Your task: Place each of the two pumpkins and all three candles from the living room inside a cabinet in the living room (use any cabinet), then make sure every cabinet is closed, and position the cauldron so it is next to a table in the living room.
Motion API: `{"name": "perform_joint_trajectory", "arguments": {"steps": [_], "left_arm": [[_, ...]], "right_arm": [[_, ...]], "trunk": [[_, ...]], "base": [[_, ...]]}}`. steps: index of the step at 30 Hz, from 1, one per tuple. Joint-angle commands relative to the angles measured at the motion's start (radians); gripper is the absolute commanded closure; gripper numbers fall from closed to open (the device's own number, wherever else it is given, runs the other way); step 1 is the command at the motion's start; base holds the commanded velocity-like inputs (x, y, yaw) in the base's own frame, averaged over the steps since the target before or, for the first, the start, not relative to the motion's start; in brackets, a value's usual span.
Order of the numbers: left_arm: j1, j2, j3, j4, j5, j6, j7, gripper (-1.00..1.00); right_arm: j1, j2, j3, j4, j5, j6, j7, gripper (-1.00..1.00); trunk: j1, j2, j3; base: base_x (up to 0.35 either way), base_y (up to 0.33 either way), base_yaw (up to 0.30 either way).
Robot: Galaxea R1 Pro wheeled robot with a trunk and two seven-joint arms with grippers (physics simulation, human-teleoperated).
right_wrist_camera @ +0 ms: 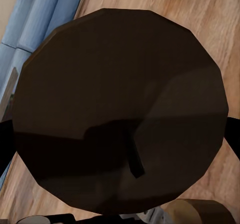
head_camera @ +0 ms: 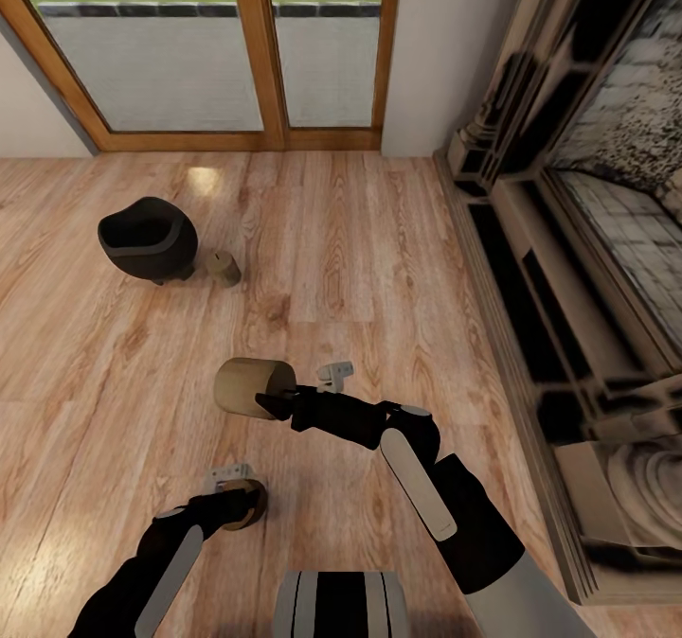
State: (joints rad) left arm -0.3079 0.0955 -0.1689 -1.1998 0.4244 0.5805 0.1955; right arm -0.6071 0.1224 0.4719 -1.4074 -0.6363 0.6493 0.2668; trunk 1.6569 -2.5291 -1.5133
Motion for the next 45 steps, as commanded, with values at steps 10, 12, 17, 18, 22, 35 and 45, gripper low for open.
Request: {"name": "perform_joint_trajectory", "arguments": {"steps": [10, 12, 17, 18, 22, 35, 45], "left_arm": [[0.0, 0.001, 0.002, -0.001, 0.012, -0.015, 0.013, -1.0], [0.0, 0.001, 0.002, -0.001, 0.012, -0.02, 0.015, -1.0], [0.0, 0.001, -0.001, -0.001, 0.02, -0.023, 0.075, -1.0], [0.0, 0.001, -0.002, -0.001, 0.022, -0.023, 0.082, -1.0], [0.0, 0.001, -0.006, -0.001, 0.021, -0.024, 0.092, -1.0], [0.0, -0.002, -0.012, 0.002, 0.017, -0.025, 0.094, -1.0], [0.0, -0.021, -0.013, 0.006, 0.013, -0.025, 0.091, -1.0]], "right_arm": [[0.0, 0.0, -0.001, -0.001, -0.002, 0.004, 0.002, 1.0], [0.0, 0.0, -0.001, 0.0, -0.002, 0.005, 0.002, 1.0], [0.0, 0.0, -0.001, 0.0, -0.002, 0.005, 0.002, 1.0], [0.0, 0.0, -0.001, 0.0, -0.002, 0.004, 0.002, 1.0], [0.0, 0.0, -0.001, 0.0, -0.002, 0.005, 0.002, 1.0], [0.0, 0.0, -0.001, 0.0, -0.002, 0.004, 0.002, 1.0], [0.0, 0.0, 0.0, 0.0, -0.002, 0.004, 0.002, 1.0]], "trunk": [[0.0, 0.0, -0.001], [0.0, 0.0, -0.001], [0.0, 0.0, -0.001], [0.0, 0.0, -0.001], [0.0, 0.0, -0.001], [0.002, -0.001, -0.016], [0.003, -0.002, -0.028]], "base": [[0.0, 0.0, 0.0], [0.0, 0.0, 0.0], [0.0, 0.0, 0.0], [0.0, 0.0, 0.0], [0.0, 0.0, 0.0], [0.0, 0.0, 0.0], [0.0, 0.0, 0.0]]}}
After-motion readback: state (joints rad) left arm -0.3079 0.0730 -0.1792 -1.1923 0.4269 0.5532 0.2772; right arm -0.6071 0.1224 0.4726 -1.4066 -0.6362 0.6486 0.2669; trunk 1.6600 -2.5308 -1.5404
